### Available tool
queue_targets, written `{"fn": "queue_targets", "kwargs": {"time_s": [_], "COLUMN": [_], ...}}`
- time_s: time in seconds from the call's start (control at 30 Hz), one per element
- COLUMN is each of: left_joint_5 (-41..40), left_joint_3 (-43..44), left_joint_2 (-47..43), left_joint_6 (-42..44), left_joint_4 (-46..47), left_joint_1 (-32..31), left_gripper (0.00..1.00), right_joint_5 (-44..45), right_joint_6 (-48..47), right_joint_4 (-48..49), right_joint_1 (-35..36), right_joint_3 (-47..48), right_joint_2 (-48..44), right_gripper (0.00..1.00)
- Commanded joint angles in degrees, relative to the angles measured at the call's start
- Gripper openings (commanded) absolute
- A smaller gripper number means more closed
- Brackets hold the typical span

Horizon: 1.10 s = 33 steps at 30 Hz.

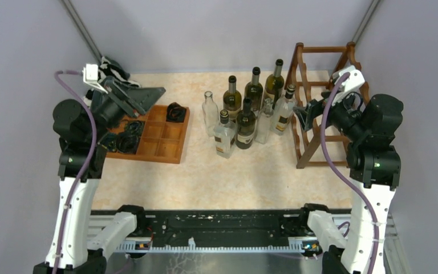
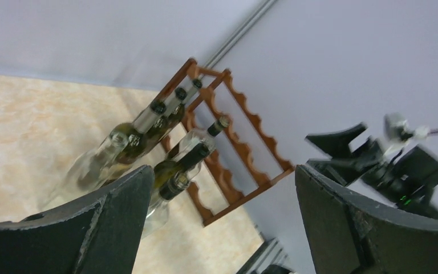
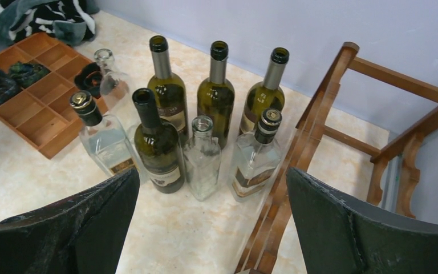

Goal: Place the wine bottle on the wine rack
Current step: Pick up the wine bottle from the center of the board.

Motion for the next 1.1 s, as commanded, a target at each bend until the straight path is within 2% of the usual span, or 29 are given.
{"fn": "queue_targets", "kwargs": {"time_s": [0.0, 0.13, 0.3, 0.53, 0.77, 0.9, 0.97, 1.07], "left_joint_5": [-2.5, -9.0, -9.6, -7.1, -5.0, -2.3, 0.0, 11.0], "left_joint_3": [12.4, 22.2, 32.2, 36.1, 33.3, 25.6, 17.6, 2.3], "left_joint_2": [5.0, 7.8, 11.5, 13.4, 12.6, 9.4, 7.0, 5.0], "left_joint_6": [-12.2, -16.9, -19.7, -21.0, -21.4, -15.9, -11.0, -8.9], "left_joint_4": [-0.7, -5.3, -6.8, -6.0, -4.1, 3.3, 9.0, 28.3], "left_joint_1": [0.6, 0.8, 0.8, 0.9, 0.9, 0.9, 0.9, 0.9], "left_gripper": [0.99, 0.99, 0.99, 0.99, 0.99, 0.99, 0.99, 0.99], "right_joint_5": [-5.3, -8.8, -12.2, -13.8, -14.1, -14.0, -15.7, -16.6], "right_joint_6": [1.2, 4.0, 6.4, 8.2, 8.3, 5.8, 3.3, -1.6], "right_joint_4": [2.2, 3.3, 4.5, 6.7, 7.6, 6.3, 4.4, -0.6], "right_joint_1": [0.5, -0.7, -3.8, -7.2, -7.9, -7.9, -7.9, -7.7], "right_joint_3": [3.2, 4.6, 5.9, 3.7, 1.9, 1.8, 3.1, 6.4], "right_joint_2": [1.8, 3.9, 6.2, 6.4, 6.8, 7.2, 7.8, 9.4], "right_gripper": [0.99, 0.99, 0.99, 0.98, 0.98, 0.98, 0.98, 0.98]}}
